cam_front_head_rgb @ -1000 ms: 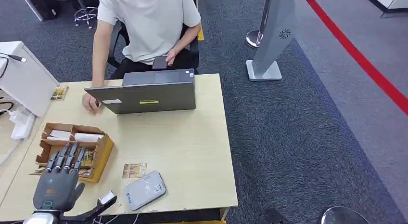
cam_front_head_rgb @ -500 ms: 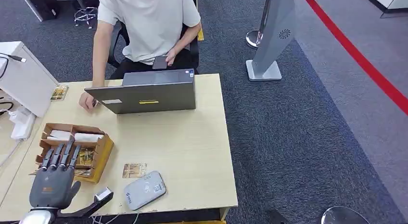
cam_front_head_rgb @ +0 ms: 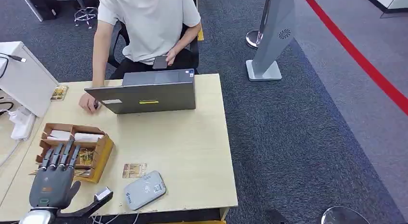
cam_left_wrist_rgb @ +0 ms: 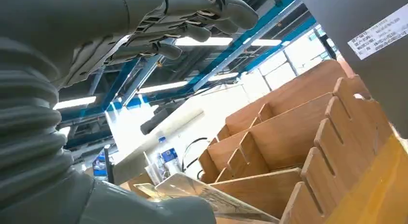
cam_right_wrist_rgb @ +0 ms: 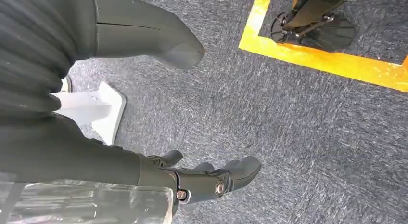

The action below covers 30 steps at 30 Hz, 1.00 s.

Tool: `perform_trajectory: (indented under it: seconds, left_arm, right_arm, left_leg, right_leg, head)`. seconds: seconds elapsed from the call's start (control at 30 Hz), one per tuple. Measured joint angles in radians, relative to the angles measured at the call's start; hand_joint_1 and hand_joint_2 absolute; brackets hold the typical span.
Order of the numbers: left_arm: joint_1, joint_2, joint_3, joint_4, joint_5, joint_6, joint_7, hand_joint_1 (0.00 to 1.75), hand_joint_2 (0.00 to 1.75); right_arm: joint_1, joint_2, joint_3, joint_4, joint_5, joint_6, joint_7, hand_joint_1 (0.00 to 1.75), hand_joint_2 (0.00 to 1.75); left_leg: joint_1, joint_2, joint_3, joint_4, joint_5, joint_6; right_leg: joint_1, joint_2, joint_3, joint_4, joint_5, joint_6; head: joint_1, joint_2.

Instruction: Pass the card to the sensor for recognition and then transmit it.

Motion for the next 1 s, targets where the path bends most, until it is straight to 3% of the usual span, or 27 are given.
perform_trajectory:
  seconds: [0.37,0.6,1.0]
  left_arm:
    - [-0.019,-0.011,0.061,0.052,-0.002,-0.003,0.021,0.00,1.75]
    - [-0.042,-0.018,0.116,0.136,-0.002,-0.002,0.042,0.00,1.75]
    - [-0.044,-0.033,0.137,0.175,-0.002,-0.002,0.036,0.00,1.75]
  right_arm:
    - [-0.009,0.000,-0.002,0.008,0.009,0.005,-0.003,0.00,1.75]
    - [-0.004,0.000,-0.002,-0.011,0.010,0.024,0.001,0.00,1.75]
    - [-0.004,0.000,-0.001,-0.011,0.014,0.024,0.003,0.00,1.75]
  left_leg:
    - [0.000,0.000,0.000,0.000,0.000,0.000]
    - [0.000,0.000,0.000,0.000,0.000,0.000]
    - [0.000,0.000,0.000,0.000,0.000,0.000]
  right_leg:
    - [0.000,0.000,0.000,0.000,0.000,0.000]
    - [0.000,0.000,0.000,0.000,0.000,0.000]
    - [0.000,0.000,0.000,0.000,0.000,0.000]
  head:
    - [0.000,0.000]
    - [0.000,0.000]
    - [0.000,0.000]
